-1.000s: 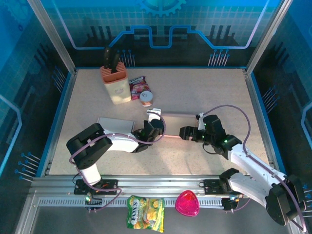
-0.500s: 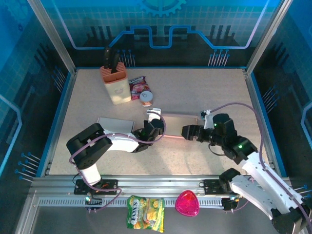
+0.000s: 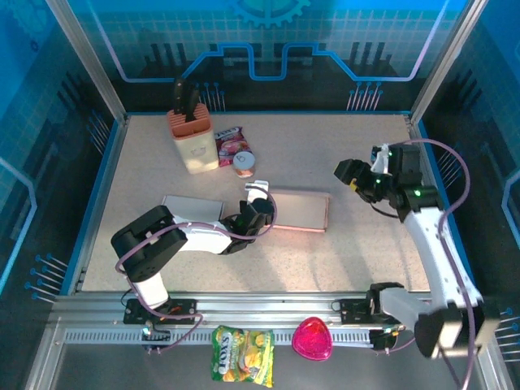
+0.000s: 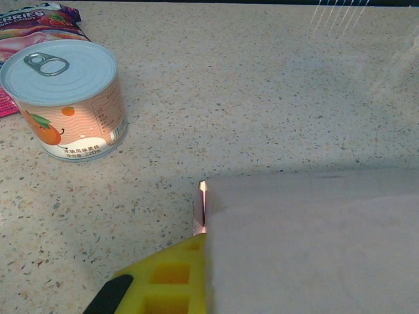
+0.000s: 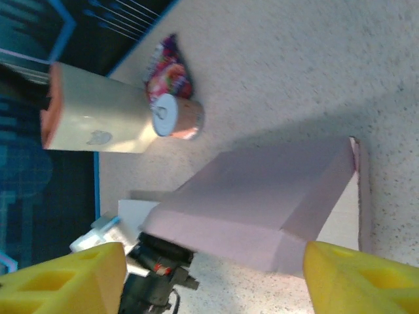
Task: Fold the paper box
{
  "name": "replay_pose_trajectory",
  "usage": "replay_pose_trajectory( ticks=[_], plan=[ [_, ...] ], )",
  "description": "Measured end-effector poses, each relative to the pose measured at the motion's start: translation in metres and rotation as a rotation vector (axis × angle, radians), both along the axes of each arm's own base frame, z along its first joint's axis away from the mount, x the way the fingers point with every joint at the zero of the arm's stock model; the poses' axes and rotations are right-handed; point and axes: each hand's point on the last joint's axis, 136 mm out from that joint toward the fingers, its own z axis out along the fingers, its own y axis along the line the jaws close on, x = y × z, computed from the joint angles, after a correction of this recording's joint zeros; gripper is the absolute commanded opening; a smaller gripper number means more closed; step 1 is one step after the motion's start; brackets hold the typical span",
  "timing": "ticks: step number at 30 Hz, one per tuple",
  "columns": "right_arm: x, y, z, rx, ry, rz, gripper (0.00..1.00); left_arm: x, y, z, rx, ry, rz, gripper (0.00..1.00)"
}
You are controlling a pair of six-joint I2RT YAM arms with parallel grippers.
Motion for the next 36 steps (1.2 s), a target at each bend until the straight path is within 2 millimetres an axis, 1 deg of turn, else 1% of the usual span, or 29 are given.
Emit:
replay_pose_trajectory(
  ticks=[2,4,10,16,21,30,36],
  plan=[
    [0.006,0.003,-0.022,0.017,0.080,0.018,0.67,0.000,0.000,0.000,0.001,0.000,-0.001,0.00],
    [0.009,0.006,-0.036,0.031,0.132,0.037,0.67,0.000,0.000,0.000,0.003,-0.001,-0.002,0.00],
    [0.015,0.011,-0.052,0.048,0.169,0.072,0.62,-0.001,-0.002,0.001,0.017,-0.005,-0.007,0.00],
    [0.020,0.016,-0.079,0.061,0.227,0.098,0.57,-0.002,-0.006,0.002,0.027,-0.004,-0.018,0.00],
    [0.013,0.023,-0.093,0.068,0.253,0.122,0.53,-0.003,-0.008,0.002,0.036,-0.004,-0.019,0.00],
    [-0.002,0.030,-0.121,0.065,0.286,0.141,0.48,-0.004,-0.006,0.001,0.043,-0.003,-0.004,0.00],
    [-0.004,0.032,-0.126,0.058,0.283,0.147,0.43,-0.006,-0.006,-0.002,0.007,0.014,0.013,0.00]
  ],
)
